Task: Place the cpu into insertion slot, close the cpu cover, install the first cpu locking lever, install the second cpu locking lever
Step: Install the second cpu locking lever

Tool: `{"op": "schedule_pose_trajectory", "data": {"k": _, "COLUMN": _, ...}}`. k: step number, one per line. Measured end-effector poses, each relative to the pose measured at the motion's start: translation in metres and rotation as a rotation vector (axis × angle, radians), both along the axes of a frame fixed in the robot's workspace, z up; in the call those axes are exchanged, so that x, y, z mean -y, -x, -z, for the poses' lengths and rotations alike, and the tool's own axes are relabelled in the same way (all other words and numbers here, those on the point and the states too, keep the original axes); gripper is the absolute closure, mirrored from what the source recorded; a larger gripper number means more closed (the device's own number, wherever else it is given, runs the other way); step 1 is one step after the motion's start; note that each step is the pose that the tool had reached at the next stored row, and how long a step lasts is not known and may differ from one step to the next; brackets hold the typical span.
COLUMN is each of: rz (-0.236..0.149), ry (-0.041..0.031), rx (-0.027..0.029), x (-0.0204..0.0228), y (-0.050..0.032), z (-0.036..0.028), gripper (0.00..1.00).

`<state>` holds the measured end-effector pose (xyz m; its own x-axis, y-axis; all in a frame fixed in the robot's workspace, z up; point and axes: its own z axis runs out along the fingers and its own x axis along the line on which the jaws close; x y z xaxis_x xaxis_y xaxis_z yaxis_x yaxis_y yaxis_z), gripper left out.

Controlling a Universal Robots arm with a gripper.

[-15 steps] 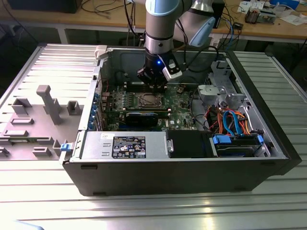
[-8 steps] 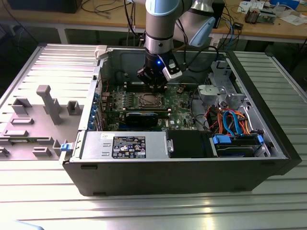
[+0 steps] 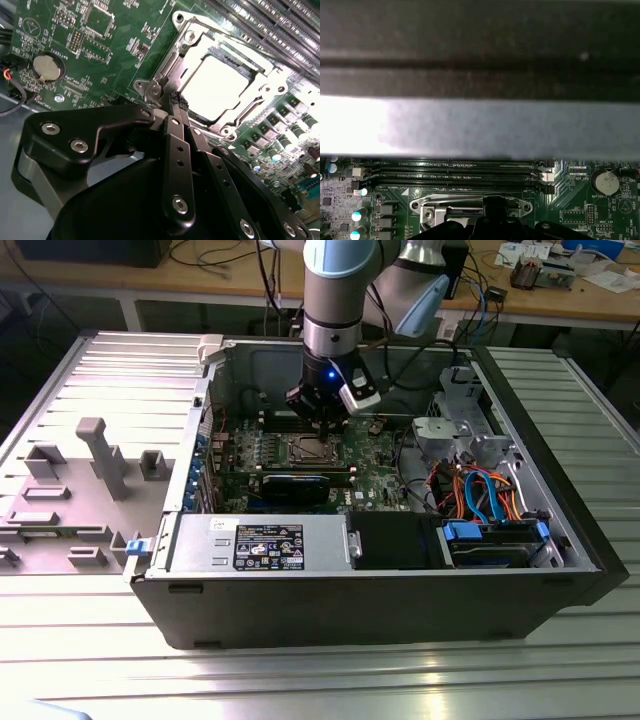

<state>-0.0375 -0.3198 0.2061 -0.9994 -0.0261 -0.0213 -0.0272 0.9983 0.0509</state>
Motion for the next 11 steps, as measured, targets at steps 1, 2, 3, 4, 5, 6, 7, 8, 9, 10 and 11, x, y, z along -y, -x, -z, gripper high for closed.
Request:
{"op": "schedule_pose_trajectory", "data": {"k": 1, "rz": 0.0, "ry": 0.0011, "rx": 0.0, "x": 0.0008, "y": 0.0, "z": 0.0001, "gripper": 0.89}}
{"op": "schedule_pose_trajectory", "data": {"k": 2, "rz": 0.0, "ry": 0.0027, "rx": 0.0, "x": 0.002, "y": 0.0, "z": 0.0002, "gripper": 0.89}}
{"op": "schedule_pose_trajectory", "data": {"k": 3, "rz": 0.0, "ry": 0.0048, "rx": -0.0001, "x": 0.0033, "y": 0.0, "z": 0.0002, "gripper": 0.89}}
{"op": "schedule_pose_trajectory", "data": {"k": 4, "rz": 0.0, "ry": 0.0084, "rx": -0.0001, "x": 0.0051, "y": 0.0, "z": 0.0003, "gripper": 0.89}}
{"op": "schedule_pose_trajectory", "data": {"k": 5, "rz": 0.0, "ry": 0.0117, "rx": -0.0001, "x": 0.0062, "y": 0.0, "z": 0.0003, "gripper": 0.89}}
{"op": "schedule_pose_trajectory", "data": {"k": 6, "rz": 0.0, "ry": 0.0172, "rx": 0.0, "x": 0.007, "y": 0.0, "z": 0.0003, "gripper": 0.89}}
{"op": "schedule_pose_trajectory", "data": {"k": 7, "rz": 0.0, "ry": 0.0229, "rx": -0.0002, "x": 0.0073, "y": 0.0, "z": -0.0003, "gripper": 0.89}}
{"op": "schedule_pose_trajectory", "data": {"k": 8, "rz": 0.0, "ry": 0.027, "rx": -0.0001, "x": 0.0074, "y": 0.0, "z": -0.0016, "gripper": 0.89}}
{"op": "schedule_pose_trajectory", "data": {"k": 9, "rz": 0.0, "ry": 0.0284, "rx": 0.0, "x": 0.0074, "y": -0.0001, "z": -0.0027, "gripper": 0.89}}
{"op": "schedule_pose_trajectory", "data": {"k": 10, "rz": 0.0, "ry": 0.0301, "rx": -0.0001, "x": 0.0075, "y": 0.0, "z": -0.0044, "gripper": 0.89}}
{"op": "schedule_pose_trajectory", "data": {"k": 11, "rz": 0.0, "ry": 0.032, "rx": -0.0001, "x": 0.0075, "y": 0.0, "z": -0.0061, "gripper": 0.89}}
